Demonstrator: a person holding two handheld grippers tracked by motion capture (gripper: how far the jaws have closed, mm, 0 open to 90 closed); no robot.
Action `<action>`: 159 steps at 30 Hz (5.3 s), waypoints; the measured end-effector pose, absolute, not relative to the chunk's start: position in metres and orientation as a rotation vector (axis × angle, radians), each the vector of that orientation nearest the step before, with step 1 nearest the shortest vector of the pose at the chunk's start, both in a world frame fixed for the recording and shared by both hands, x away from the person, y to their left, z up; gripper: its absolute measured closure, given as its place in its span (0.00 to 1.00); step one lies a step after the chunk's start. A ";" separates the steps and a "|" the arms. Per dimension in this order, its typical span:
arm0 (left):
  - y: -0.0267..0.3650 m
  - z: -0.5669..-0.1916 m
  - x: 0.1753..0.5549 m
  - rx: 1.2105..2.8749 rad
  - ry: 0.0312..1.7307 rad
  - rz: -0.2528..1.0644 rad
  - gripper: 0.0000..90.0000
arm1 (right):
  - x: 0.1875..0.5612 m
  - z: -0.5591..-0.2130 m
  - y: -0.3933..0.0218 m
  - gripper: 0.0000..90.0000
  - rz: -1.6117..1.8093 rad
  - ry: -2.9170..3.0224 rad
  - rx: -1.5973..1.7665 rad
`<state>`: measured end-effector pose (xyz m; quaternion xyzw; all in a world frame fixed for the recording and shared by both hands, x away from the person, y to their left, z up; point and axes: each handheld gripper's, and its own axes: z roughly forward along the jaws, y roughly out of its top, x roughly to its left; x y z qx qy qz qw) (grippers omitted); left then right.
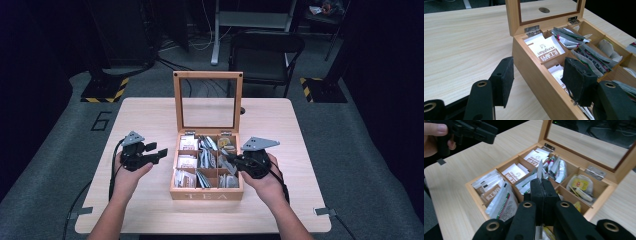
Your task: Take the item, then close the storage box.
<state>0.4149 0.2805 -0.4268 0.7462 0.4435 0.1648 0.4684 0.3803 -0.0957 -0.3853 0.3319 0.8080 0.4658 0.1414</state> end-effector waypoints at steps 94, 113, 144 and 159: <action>0.282 -0.430 0.417 1.831 1.099 0.401 0.47 | 0.444 -0.487 -0.208 0.96 0.983 2.204 1.468; 0.283 -0.431 0.417 1.828 1.107 0.400 0.47 | 0.450 -0.499 -0.217 0.84 0.977 2.202 1.528; 0.286 -0.431 0.416 1.822 1.115 0.396 0.47 | 0.448 -0.485 -0.210 0.54 0.953 2.205 1.397; 0.287 -0.431 0.420 1.811 1.128 0.388 0.47 | 0.447 -0.454 -0.188 0.53 0.967 2.231 1.372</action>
